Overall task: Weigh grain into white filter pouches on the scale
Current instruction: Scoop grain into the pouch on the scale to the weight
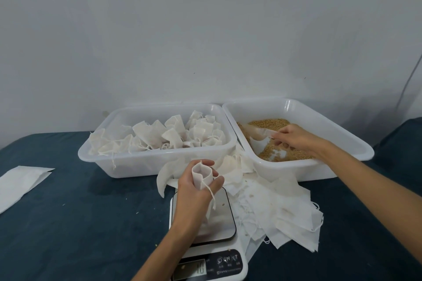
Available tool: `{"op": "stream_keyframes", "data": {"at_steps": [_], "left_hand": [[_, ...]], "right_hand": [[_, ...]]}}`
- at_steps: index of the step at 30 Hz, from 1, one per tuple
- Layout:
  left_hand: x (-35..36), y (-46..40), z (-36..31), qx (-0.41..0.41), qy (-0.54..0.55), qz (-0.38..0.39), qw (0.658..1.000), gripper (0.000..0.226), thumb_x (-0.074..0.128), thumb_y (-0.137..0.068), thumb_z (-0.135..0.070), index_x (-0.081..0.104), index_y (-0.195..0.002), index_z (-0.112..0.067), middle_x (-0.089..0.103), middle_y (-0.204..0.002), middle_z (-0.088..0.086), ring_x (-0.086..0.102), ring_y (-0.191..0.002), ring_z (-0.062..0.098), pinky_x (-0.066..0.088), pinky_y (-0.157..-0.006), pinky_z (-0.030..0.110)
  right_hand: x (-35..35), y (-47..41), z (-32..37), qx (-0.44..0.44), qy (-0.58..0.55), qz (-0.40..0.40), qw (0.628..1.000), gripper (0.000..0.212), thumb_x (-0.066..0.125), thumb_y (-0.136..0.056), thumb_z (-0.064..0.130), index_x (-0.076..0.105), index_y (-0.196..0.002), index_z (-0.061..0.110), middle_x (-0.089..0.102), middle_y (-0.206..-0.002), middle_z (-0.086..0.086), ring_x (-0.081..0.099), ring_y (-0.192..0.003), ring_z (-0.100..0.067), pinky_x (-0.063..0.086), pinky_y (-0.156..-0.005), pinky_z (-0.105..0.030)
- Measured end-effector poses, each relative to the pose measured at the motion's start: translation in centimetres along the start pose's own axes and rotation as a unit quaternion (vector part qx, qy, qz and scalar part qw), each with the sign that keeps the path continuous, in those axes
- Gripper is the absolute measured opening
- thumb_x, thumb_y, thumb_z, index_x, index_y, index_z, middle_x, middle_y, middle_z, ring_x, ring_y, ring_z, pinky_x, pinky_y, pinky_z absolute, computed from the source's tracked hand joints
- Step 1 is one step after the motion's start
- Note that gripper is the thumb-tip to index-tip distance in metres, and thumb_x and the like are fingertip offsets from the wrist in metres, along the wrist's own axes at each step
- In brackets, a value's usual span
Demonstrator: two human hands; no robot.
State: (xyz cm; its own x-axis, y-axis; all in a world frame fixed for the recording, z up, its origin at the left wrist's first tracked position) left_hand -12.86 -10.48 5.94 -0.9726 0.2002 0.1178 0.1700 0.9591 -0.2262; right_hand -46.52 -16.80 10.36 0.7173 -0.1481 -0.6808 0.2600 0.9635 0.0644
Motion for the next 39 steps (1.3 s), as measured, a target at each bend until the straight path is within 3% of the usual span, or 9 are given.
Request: {"op": "stream_keyframes", "data": {"at_steps": [6, 9, 16, 22, 26, 28, 32, 36, 39], "left_hand": [[0.1, -0.1, 0.2, -0.008, 0.001, 0.01, 1.0, 0.031, 0.082, -0.084, -0.012, 0.068, -0.106, -0.03, 0.073, -0.089, -0.003, 0.071, -0.084, 0.01, 0.053, -0.071, 0.019], [0.1, -0.2, 0.1, -0.006, 0.007, 0.013, 1.0, 0.032, 0.081, -0.08, -0.015, 0.068, -0.108, -0.026, 0.073, -0.089, -0.001, 0.07, -0.083, 0.009, 0.053, -0.071, 0.016], [0.0, -0.3, -0.1, -0.015, -0.015, 0.028, 0.999, 0.038, 0.079, -0.075, -0.024, 0.068, -0.11, -0.027, 0.072, -0.091, -0.004, 0.07, -0.086, 0.009, 0.054, -0.073, 0.019], [0.0, -0.2, 0.0, -0.015, -0.031, 0.045, 0.998, 0.031, 0.081, -0.084, -0.016, 0.068, -0.11, -0.027, 0.073, -0.092, -0.008, 0.069, -0.084, 0.004, 0.053, -0.072, 0.016], [-0.1, -0.2, -0.1, -0.01, -0.039, 0.044, 0.998, 0.03, 0.081, -0.085, -0.015, 0.067, -0.109, -0.026, 0.074, -0.094, -0.006, 0.07, -0.086, 0.006, 0.057, -0.077, 0.02], [-0.1, -0.3, -0.1, -0.009, -0.039, 0.043, 0.998, 0.027, 0.081, -0.083, -0.018, 0.067, -0.106, -0.024, 0.073, -0.094, -0.008, 0.07, -0.088, 0.006, 0.057, -0.081, 0.023], [0.0, -0.3, -0.1, -0.016, -0.032, 0.043, 0.998, 0.032, 0.08, -0.084, -0.014, 0.067, -0.111, -0.027, 0.074, -0.095, -0.006, 0.071, -0.092, 0.007, 0.056, -0.08, 0.019], [0.1, -0.1, -0.2, -0.016, -0.044, 0.037, 0.998, 0.034, 0.08, -0.086, -0.011, 0.067, -0.109, -0.033, 0.075, -0.095, -0.01, 0.071, -0.086, 0.002, 0.051, -0.068, 0.01], [0.3, 0.0, -0.3, -0.02, -0.047, 0.034, 0.998, 0.036, 0.081, -0.087, -0.011, 0.066, -0.106, -0.036, 0.076, -0.098, -0.016, 0.073, -0.087, 0.003, 0.051, -0.063, 0.01]], "right_hand": [[-2.0, 3.1, 0.8, -0.071, 0.007, -0.044, 0.997, 0.02, 0.065, -0.095, 0.04, 0.072, -0.101, 0.022, 0.077, -0.086, 0.006, 0.062, -0.073, -0.014, 0.046, -0.071, -0.028], [-2.8, 4.7, 1.8, -0.112, -0.004, -0.03, 0.993, 0.023, 0.061, -0.097, 0.042, 0.071, -0.102, 0.022, 0.078, -0.089, 0.008, 0.062, -0.067, -0.008, 0.051, -0.075, -0.03], [-2.1, 8.4, 5.0, -0.207, 0.032, 0.057, 0.976, 0.029, 0.062, -0.088, 0.041, 0.07, -0.109, 0.023, 0.075, -0.108, 0.013, 0.069, -0.105, -0.002, 0.05, -0.094, -0.026], [-1.2, 10.5, 7.9, -0.292, 0.119, 0.022, 0.949, 0.018, 0.062, -0.094, 0.034, 0.068, -0.11, 0.033, 0.069, -0.108, 0.028, 0.062, -0.104, 0.011, 0.044, -0.086, -0.005], [-1.1, 11.0, 9.0, -0.313, 0.141, 0.015, 0.939, 0.019, 0.064, -0.096, 0.022, 0.067, -0.108, 0.036, 0.071, -0.102, 0.023, 0.061, -0.102, 0.012, 0.043, -0.084, -0.004], [-1.1, 11.1, 9.4, -0.321, 0.163, 0.011, 0.933, 0.02, 0.066, -0.095, 0.021, 0.066, -0.108, 0.037, 0.071, -0.104, 0.022, 0.062, -0.102, 0.01, 0.045, -0.088, -0.01], [-1.1, 10.8, 9.8, -0.32, 0.26, -0.011, 0.911, 0.02, 0.068, -0.094, 0.021, 0.069, -0.113, 0.029, 0.07, -0.107, 0.02, 0.061, -0.102, -0.004, 0.036, -0.108, -0.046], [-1.8, 10.8, 10.2, -0.324, 0.286, -0.038, 0.901, 0.019, 0.066, -0.095, 0.022, 0.067, -0.111, 0.034, 0.068, -0.108, 0.017, 0.059, -0.107, -0.013, 0.014, -0.118, -0.044], [-2.2, 11.0, 10.8, -0.339, 0.323, -0.065, 0.881, 0.022, 0.066, -0.094, 0.024, 0.068, -0.114, 0.032, 0.067, -0.106, 0.017, 0.057, -0.109, -0.015, 0.01, -0.12, -0.045]]}}
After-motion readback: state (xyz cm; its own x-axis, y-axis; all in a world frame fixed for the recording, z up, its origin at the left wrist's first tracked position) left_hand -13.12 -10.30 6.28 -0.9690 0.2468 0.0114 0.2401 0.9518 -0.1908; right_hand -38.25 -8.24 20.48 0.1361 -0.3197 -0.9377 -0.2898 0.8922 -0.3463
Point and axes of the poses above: each hand's wrist, its own y-axis away from the middle knuckle, its own x-axis out of the palm, z = x × y, the point moved 3 cm from there along -y, towards the middle knuckle
